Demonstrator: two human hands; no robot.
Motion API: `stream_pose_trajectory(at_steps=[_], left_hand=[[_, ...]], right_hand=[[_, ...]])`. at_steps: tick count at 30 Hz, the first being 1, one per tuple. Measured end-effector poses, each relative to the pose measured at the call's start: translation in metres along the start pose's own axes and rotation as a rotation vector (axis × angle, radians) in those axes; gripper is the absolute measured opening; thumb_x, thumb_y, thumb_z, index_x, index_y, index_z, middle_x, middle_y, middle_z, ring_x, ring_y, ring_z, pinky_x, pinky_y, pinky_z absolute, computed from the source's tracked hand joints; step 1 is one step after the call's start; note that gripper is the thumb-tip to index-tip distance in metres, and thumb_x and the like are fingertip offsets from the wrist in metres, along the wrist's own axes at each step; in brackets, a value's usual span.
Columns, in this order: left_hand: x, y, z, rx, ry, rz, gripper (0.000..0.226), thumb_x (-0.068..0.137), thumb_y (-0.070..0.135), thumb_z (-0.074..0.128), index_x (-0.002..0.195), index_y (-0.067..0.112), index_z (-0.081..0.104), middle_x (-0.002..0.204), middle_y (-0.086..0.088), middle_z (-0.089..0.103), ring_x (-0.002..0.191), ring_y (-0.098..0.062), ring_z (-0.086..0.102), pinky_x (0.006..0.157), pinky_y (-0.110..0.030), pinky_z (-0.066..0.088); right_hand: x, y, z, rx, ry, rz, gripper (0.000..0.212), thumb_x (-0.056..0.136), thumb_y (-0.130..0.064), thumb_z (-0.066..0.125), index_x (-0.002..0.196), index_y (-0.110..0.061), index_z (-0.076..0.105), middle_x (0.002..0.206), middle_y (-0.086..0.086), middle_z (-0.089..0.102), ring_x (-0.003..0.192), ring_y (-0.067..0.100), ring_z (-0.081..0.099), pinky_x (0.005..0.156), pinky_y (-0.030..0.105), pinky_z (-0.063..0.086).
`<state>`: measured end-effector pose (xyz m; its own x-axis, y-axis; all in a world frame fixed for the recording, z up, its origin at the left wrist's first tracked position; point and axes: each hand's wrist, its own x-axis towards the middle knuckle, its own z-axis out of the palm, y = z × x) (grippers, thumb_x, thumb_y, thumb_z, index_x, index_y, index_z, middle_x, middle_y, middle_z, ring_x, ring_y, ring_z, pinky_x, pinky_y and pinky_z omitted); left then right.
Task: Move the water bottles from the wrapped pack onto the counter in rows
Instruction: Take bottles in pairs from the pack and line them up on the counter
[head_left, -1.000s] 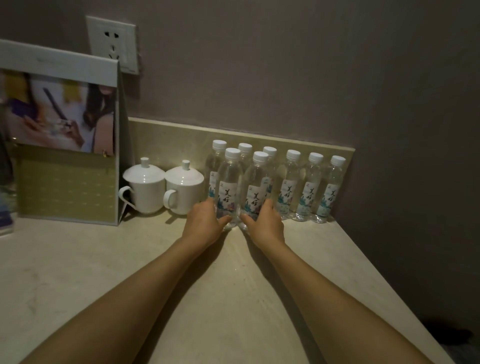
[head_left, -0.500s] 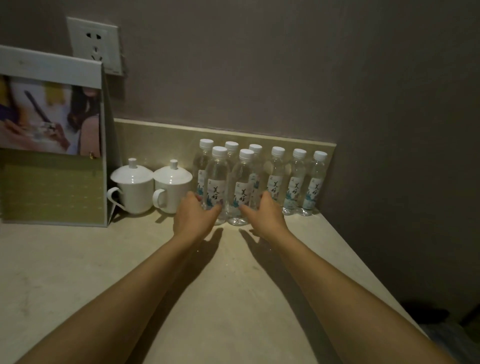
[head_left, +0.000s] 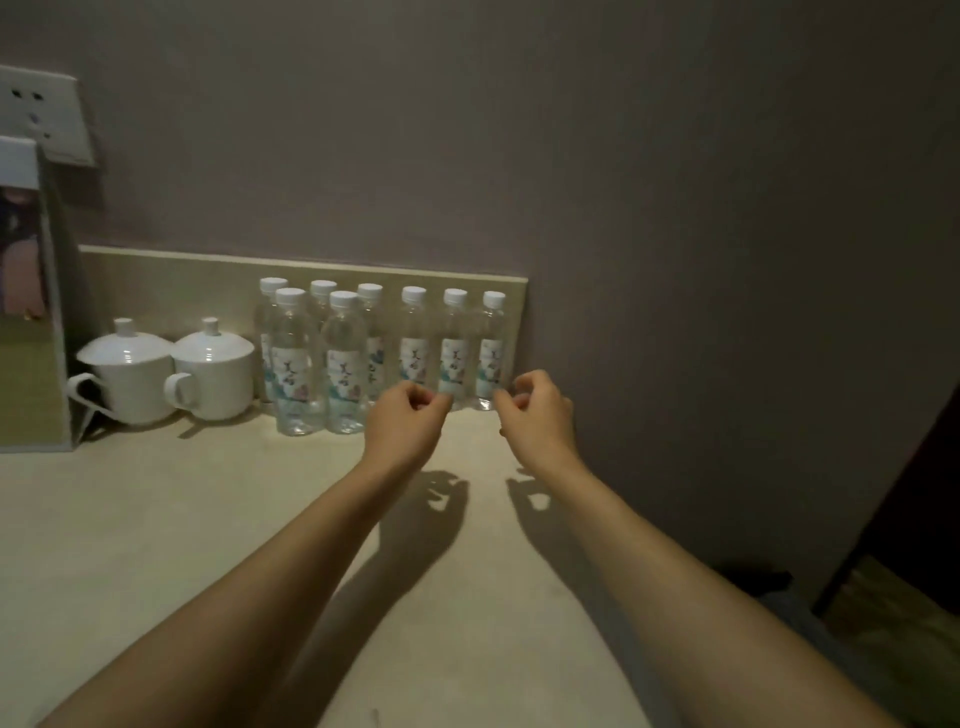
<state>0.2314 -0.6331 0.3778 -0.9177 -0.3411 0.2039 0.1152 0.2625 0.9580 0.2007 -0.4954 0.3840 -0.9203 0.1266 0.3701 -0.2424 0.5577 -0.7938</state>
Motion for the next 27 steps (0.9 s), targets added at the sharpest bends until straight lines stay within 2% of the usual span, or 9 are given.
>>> stream_pose_trajectory(at_steps=[3,7,12,15,23,27], left_hand=[[-0.031,0.011,0.058,-0.016,-0.034,-0.002,0.014,0.088,0.027,0.062,0.079,0.015,0.063,0.083,-0.011,0.070,0.089,-0.032,0.068,0.085,-0.048,0.055],[-0.072,0.023,0.138,-0.016,-0.104,0.032,0.014,0.090,0.026,0.062,0.084,0.015,0.067,0.082,-0.008,0.070,0.086,-0.030,0.069,0.082,-0.045,0.056],[-0.118,0.033,0.231,0.008,-0.273,0.055,0.015,0.092,0.031,0.061,0.092,0.017,0.068,0.084,-0.001,0.069,0.084,-0.020,0.067,0.080,-0.038,0.056],[-0.139,0.039,0.283,0.003,-0.382,0.043,0.013,0.091,0.031,0.061,0.089,0.019,0.067,0.082,0.002,0.068,0.083,-0.020,0.067,0.078,-0.037,0.055],[-0.186,0.014,0.409,0.031,-0.602,-0.121,0.015,0.089,0.032,0.061,0.080,0.019,0.065,0.082,-0.003,0.070,0.081,-0.024,0.068,0.081,-0.040,0.056],[-0.185,-0.020,0.465,0.073,-0.659,-0.225,0.018,0.088,0.035,0.062,0.081,0.019,0.065,0.081,-0.007,0.070,0.075,-0.023,0.066,0.067,-0.032,0.054]], right_hand=[[-0.007,0.038,-0.056,0.009,0.091,0.026,0.026,0.089,-0.028,0.059,0.107,-0.011,0.060,0.083,0.002,0.066,0.089,0.028,0.067,0.080,0.035,0.051],[-0.019,0.101,-0.125,0.048,0.097,0.114,0.020,0.091,-0.031,0.059,0.105,-0.016,0.057,0.088,0.004,0.070,0.087,0.027,0.068,0.083,0.042,0.055],[-0.039,0.183,-0.202,0.087,0.108,0.284,0.008,0.091,-0.027,0.059,0.088,-0.021,0.055,0.077,-0.001,0.067,0.063,0.016,0.064,0.066,0.034,0.053],[-0.052,0.224,-0.244,0.109,0.167,0.380,0.014,0.091,-0.021,0.058,0.080,-0.023,0.051,0.068,-0.001,0.063,0.054,0.015,0.058,0.061,0.032,0.049],[-0.075,0.319,-0.316,0.049,0.250,0.583,0.012,0.092,-0.028,0.058,0.082,-0.022,0.055,0.078,0.004,0.068,0.070,0.022,0.066,0.070,0.041,0.056],[-0.062,0.364,-0.326,0.054,0.213,0.644,0.013,0.093,-0.025,0.058,0.081,-0.021,0.054,0.079,0.005,0.066,0.068,0.021,0.064,0.072,0.041,0.056]])
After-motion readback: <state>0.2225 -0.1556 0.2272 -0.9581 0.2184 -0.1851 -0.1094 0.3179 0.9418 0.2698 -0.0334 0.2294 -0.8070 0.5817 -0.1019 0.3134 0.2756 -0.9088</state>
